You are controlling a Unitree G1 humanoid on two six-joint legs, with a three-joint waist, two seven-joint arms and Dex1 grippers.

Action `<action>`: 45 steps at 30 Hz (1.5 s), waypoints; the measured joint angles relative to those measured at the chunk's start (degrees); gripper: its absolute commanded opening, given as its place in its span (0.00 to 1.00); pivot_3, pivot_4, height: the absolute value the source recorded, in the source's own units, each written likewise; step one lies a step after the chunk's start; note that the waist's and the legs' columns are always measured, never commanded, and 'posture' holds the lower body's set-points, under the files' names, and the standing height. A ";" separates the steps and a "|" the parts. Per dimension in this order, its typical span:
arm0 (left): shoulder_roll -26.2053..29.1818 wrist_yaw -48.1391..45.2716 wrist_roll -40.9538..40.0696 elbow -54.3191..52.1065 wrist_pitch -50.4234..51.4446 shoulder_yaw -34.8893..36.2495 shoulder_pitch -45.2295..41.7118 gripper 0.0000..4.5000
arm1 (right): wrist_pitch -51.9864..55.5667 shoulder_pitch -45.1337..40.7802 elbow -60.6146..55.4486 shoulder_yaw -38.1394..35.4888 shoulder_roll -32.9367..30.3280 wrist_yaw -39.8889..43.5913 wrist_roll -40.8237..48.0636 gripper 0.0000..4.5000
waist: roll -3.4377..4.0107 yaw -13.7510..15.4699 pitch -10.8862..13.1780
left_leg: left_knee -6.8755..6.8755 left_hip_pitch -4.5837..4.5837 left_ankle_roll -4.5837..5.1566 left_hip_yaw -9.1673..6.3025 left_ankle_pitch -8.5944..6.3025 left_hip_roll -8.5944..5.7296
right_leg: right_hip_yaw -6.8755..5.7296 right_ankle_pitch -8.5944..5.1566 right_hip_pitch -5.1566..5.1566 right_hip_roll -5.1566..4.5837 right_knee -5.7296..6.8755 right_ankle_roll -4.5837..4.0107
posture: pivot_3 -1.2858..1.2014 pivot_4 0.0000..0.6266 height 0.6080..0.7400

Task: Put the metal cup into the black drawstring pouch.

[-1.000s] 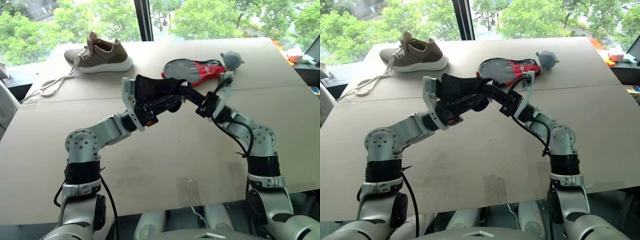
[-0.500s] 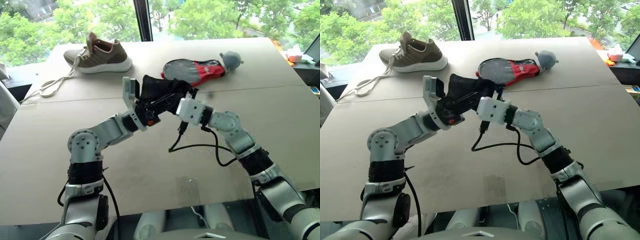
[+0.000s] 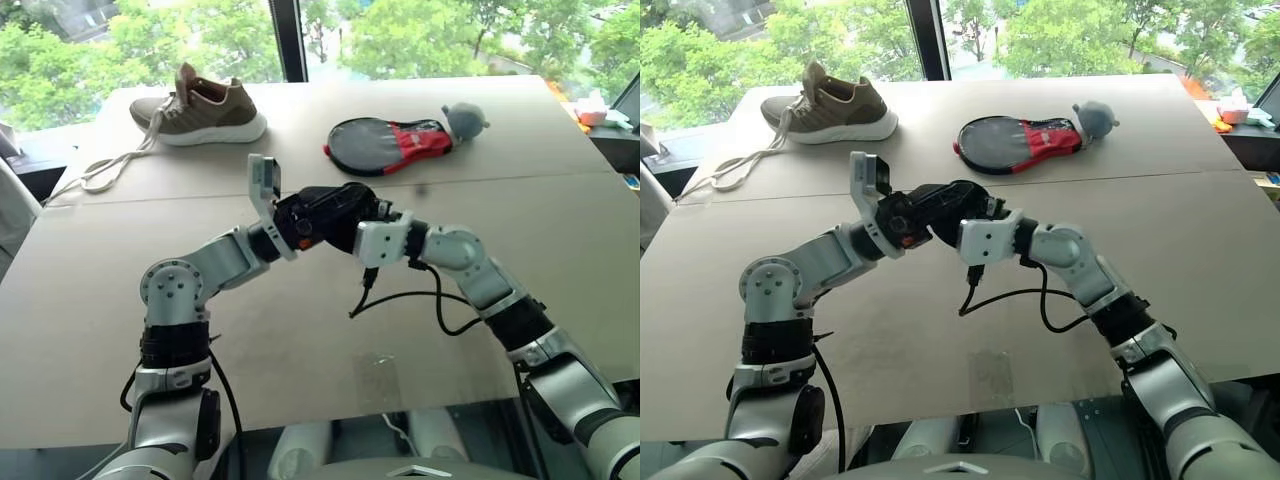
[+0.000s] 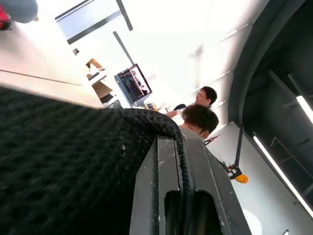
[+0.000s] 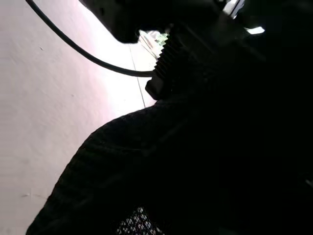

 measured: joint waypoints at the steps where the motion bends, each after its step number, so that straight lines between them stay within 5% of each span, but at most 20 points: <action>1: -0.05 0.13 0.36 0.80 -0.05 0.01 -0.02 0.00 | 1.65 1.05 -2.27 -0.54 -1.26 1.79 1.94 0.65 | 0.00 -0.02 0.00 | 0.00 0.01 0.00 0.00 0.00 0.00 | 0.00 0.00 0.00 0.00 0.00 0.00 | 0.52 0.24 0.97; 10: -0.61 -0.98 4.99 4.06 0.25 -0.11 1.47 0.00 | 27.90 9.38 -22.78 -10.50 -6.87 7.54 20.60 0.65 | 0.00 0.02 0.00 | 0.00 -0.01 0.01 0.00 -0.01 0.04 | 0.00 0.00 -0.01 -0.02 0.01 0.00 | 0.52 0.24 0.97; 17: -0.64 -2.58 6.05 4.63 0.91 0.03 1.37 0.00 | 45.07 14.00 -24.60 -22.52 -8.00 6.28 36.11 0.65 | 0.00 0.34 0.00 | 0.01 -0.01 0.23 0.02 -0.13 0.00 | -0.04 0.00 0.03 -0.09 -0.01 0.00 | 0.52 0.24 0.97; 24: 1.37 -2.73 5.68 2.78 2.16 1.22 1.95 0.00 | 31.22 15.66 -11.99 -14.33 -12.94 8.17 19.44 0.65 | 0.00 -0.06 0.00 | 0.00 0.04 0.02 0.14 -0.01 0.03 | -0.02 -0.01 0.02 -0.04 0.00 0.01 | 0.52 0.24 0.97; 31: 2.78 -0.86 4.42 1.65 2.24 2.97 3.04 0.00 | 22.94 14.52 0.36 -9.78 -5.98 7.59 13.55 0.65 | -0.03 -0.09 -0.01 | 0.07 0.05 0.02 0.19 -0.01 0.05 | 0.07 0.01 0.02 -0.04 0.01 0.01 | 0.52 0.24 0.97; 45: 3.58 0.07 3.81 1.59 2.88 4.26 3.81 0.00 | 18.67 4.49 17.21 -12.47 9.68 0.78 13.34 0.65 | -0.02 -0.20 -0.01 | 0.02 0.04 0.01 0.08 -0.01 0.04 | 0.03 0.02 0.00 -0.02 0.03 -0.01 | 0.52 0.24 0.97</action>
